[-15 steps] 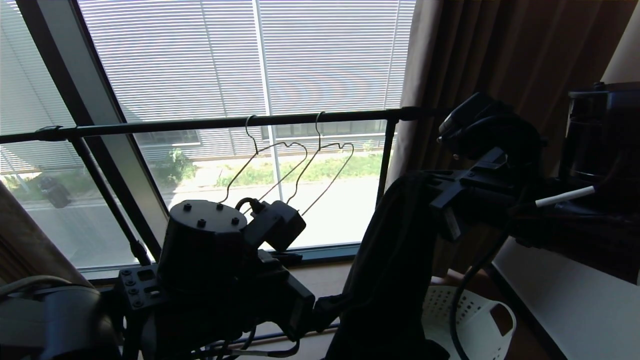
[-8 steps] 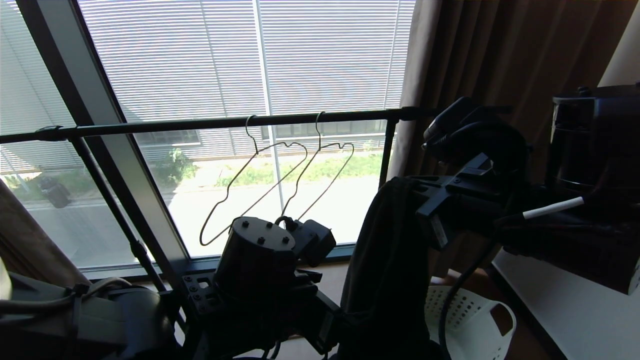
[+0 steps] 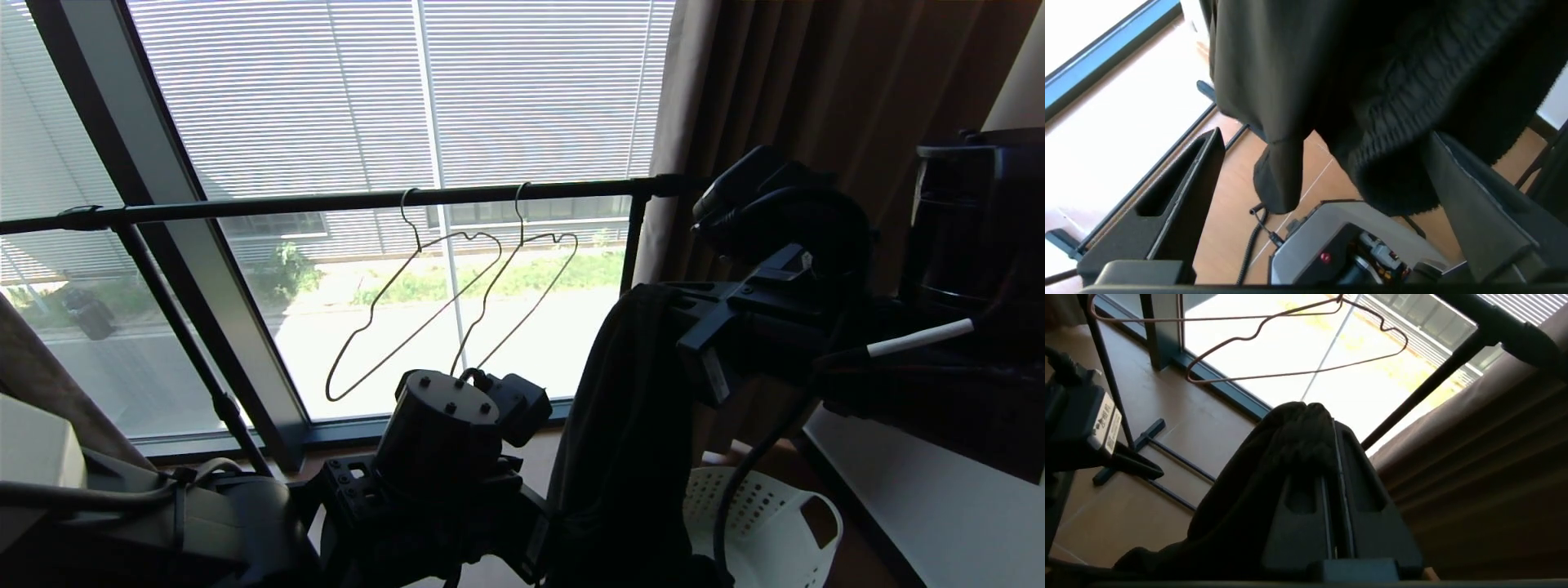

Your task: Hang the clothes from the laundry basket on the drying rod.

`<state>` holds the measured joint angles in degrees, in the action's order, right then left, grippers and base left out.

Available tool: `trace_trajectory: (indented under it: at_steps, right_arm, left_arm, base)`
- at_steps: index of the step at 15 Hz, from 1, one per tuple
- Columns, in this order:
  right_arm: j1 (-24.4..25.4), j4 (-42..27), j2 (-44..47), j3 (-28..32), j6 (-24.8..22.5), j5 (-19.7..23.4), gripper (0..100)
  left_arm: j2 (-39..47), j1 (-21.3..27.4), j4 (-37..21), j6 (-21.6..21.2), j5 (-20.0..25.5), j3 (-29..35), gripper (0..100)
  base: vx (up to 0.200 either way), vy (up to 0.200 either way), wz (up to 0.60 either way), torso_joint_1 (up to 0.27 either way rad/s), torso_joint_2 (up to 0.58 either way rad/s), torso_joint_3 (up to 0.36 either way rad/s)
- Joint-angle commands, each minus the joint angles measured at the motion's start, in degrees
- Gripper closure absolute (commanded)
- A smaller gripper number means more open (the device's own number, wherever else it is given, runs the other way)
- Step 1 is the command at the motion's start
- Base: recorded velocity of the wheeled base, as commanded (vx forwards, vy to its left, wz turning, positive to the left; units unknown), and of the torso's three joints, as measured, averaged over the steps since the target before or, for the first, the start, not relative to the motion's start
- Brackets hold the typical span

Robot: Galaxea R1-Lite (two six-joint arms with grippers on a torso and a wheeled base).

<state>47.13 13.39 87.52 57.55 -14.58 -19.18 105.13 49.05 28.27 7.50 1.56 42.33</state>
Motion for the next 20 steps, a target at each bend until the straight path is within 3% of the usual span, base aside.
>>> trace_trajectory:
  at_steps: [1, 8, 11, 16, 18, 19, 20]
  right_arm:
    - [0.1, 0.7, -0.5, -0.2, 0.0, 0.0, 100]
    - [1.1, 4.5, -0.9, -0.1, 2.2, -0.1, 100]
    - [-0.9, 4.5, -2.5, -0.3, 3.7, -0.1, 100]
    - [-6.5, 4.5, -3.1, -0.6, 5.7, -1.0, 100]
    - [-7.2, 4.5, -3.1, -0.9, 7.6, -2.4, 100]
    - [-7.8, 4.5, -3.3, -1.5, 7.8, -2.4, 100]
    - [-8.3, 4.5, -3.5, -1.9, 7.8, -2.4, 100]
  left_arm:
    - [-0.4, 0.2, 0.0, 0.1, 0.0, 0.0, 0]
    - [3.6, 0.4, -0.1, 0.0, -3.9, 0.0, 0]
    - [3.3, 0.4, -0.1, 0.1, -9.6, -2.8, 0]
    - [-3.4, 0.7, -0.4, 0.1, -12.3, -6.6, 0]
    - [-7.7, 0.4, -4.1, 0.1, -12.3, -7.0, 0]
    - [-9.3, 0.3, -5.3, 0.2, -12.3, -7.3, 100]
    - [-10.6, -0.1, -5.9, 0.2, -12.3, -7.9, 100]
  base:
    - [0.0, 0.0, 0.0, 0.0, 0.0, 0.0]
    - [0.0, 0.0, 0.0, 0.0, 0.0, 0.0]
    - [0.0, 0.0, 0.0, 0.0, 0.0, 0.0]
    - [0.0, 0.0, 0.0, 0.0, 0.0, 0.0]
    - [0.0, 0.0, 0.0, 0.0, 0.0, 0.0]
    - [0.0, 0.0, 0.0, 0.0, 0.0, 0.0]
    - [0.0, 0.0, 0.0, 0.0, 0.0, 0.0]
